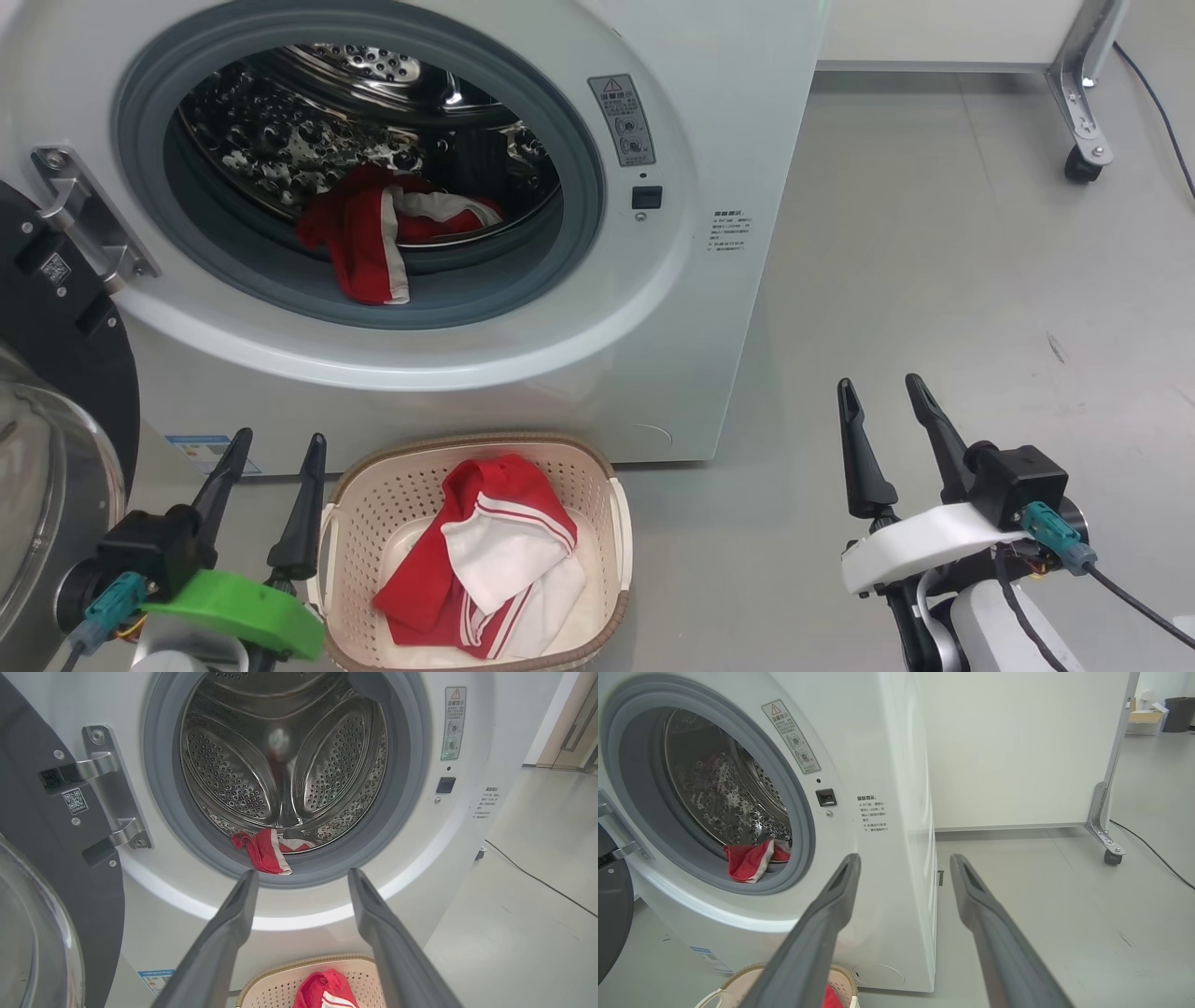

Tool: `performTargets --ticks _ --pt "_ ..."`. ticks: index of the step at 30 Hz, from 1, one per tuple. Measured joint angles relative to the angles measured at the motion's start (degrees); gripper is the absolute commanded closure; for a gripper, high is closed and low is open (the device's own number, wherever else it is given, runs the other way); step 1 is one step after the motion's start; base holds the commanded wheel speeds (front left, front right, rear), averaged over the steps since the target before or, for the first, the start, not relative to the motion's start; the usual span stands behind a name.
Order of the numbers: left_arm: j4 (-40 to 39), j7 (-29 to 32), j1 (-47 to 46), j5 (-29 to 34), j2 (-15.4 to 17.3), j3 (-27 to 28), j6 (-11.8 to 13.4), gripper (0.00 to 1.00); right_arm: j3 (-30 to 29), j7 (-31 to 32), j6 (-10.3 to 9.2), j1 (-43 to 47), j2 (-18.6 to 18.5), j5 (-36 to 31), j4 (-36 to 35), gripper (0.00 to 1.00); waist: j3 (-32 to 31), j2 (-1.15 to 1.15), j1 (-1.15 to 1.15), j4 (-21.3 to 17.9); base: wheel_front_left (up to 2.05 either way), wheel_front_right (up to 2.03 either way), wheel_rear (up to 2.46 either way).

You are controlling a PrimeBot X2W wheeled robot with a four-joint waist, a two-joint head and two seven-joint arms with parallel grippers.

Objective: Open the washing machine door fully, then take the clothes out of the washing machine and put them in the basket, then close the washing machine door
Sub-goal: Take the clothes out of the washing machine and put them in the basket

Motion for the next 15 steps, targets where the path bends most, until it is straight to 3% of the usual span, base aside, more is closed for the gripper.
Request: performTargets --ticks 15 --pt "-2.2 0.0 0.1 0.0 0.5 1.5 0.0 0.0 0.3 0.0 -0.07 -0.1 0.0 -0.5 -1.6 0.0 4.8 0.0 0.0 -1.1 0.0 0.0 0.0"
